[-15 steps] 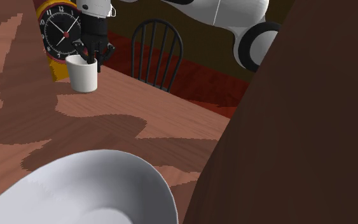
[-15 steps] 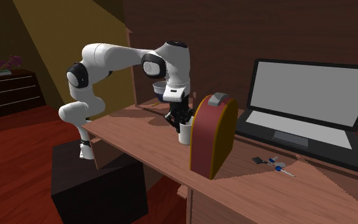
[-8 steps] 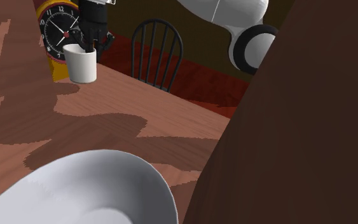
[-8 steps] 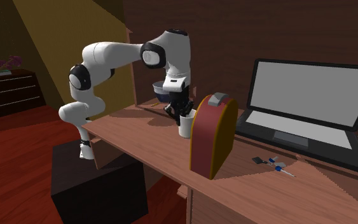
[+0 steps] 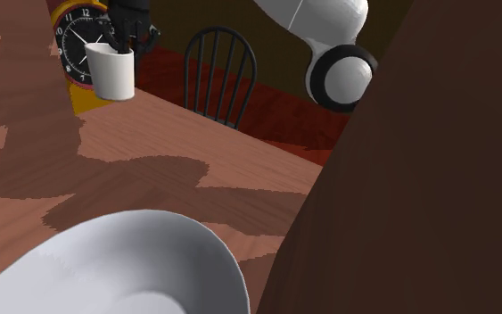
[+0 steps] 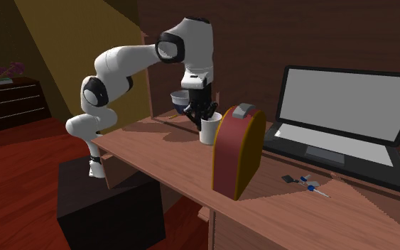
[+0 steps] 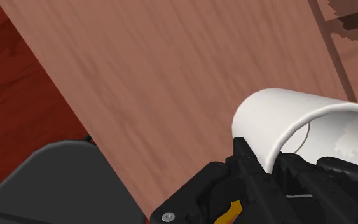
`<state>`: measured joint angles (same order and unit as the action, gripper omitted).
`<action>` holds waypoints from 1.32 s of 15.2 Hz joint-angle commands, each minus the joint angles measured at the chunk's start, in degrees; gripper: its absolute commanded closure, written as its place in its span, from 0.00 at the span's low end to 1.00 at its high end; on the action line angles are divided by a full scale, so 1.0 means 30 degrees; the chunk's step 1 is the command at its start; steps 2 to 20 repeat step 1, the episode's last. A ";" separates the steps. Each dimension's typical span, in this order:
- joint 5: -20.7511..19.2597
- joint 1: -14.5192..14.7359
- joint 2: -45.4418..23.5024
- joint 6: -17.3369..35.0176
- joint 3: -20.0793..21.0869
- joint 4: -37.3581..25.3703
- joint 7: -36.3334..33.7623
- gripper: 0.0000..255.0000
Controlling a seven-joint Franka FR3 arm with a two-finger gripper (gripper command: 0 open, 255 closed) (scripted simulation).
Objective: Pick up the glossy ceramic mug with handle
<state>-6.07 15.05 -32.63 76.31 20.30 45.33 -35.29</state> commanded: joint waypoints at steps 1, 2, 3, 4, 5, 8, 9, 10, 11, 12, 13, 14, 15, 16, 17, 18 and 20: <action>-0.0048 0.0086 -0.0165 -0.0293 -0.0015 -0.0458 -0.0003 1.00; -0.0048 0.0086 -0.0165 -0.0293 -0.0015 -0.0458 -0.0003 1.00; -0.0048 0.0086 -0.0165 -0.0293 -0.0015 -0.0458 -0.0003 1.00; -0.0048 0.0086 -0.0165 -0.0293 -0.0015 -0.0458 -0.0003 1.00; -0.0048 0.0086 -0.0165 -0.0293 -0.0015 -0.0458 -0.0003 1.00; -0.0048 0.0086 -0.0165 -0.0293 -0.0015 -0.0458 -0.0003 1.00; -0.0048 0.0086 -0.0165 -0.0293 -0.0015 -0.0458 -0.0003 1.00; -0.0048 0.0086 -0.0165 -0.0293 -0.0015 -0.0458 -0.0003 1.00; -0.0048 0.0086 -0.0165 -0.0293 -0.0015 -0.0458 -0.0003 1.00; -0.0048 0.0086 -0.0165 -0.0293 -0.0015 -0.0458 -0.0003 1.00; -0.0048 0.0086 -0.0165 -0.0293 -0.0015 -0.0458 -0.0003 1.00; -0.0048 0.0086 -0.0165 -0.0293 -0.0015 -0.0458 -0.0003 1.00; -0.0048 0.0086 -0.0165 -0.0293 -0.0015 -0.0458 -0.0003 1.00; -0.0048 0.0086 -0.0165 -0.0293 -0.0015 -0.0458 -0.0003 1.00; -0.0048 0.0086 -0.0165 -0.0293 -0.0015 -0.0458 -0.0003 1.00; -0.0048 0.0086 -0.0165 -0.0293 -0.0015 -0.0458 -0.0003 1.00; -0.0048 0.0086 -0.0165 -0.0293 -0.0015 -0.0458 -0.0003 1.00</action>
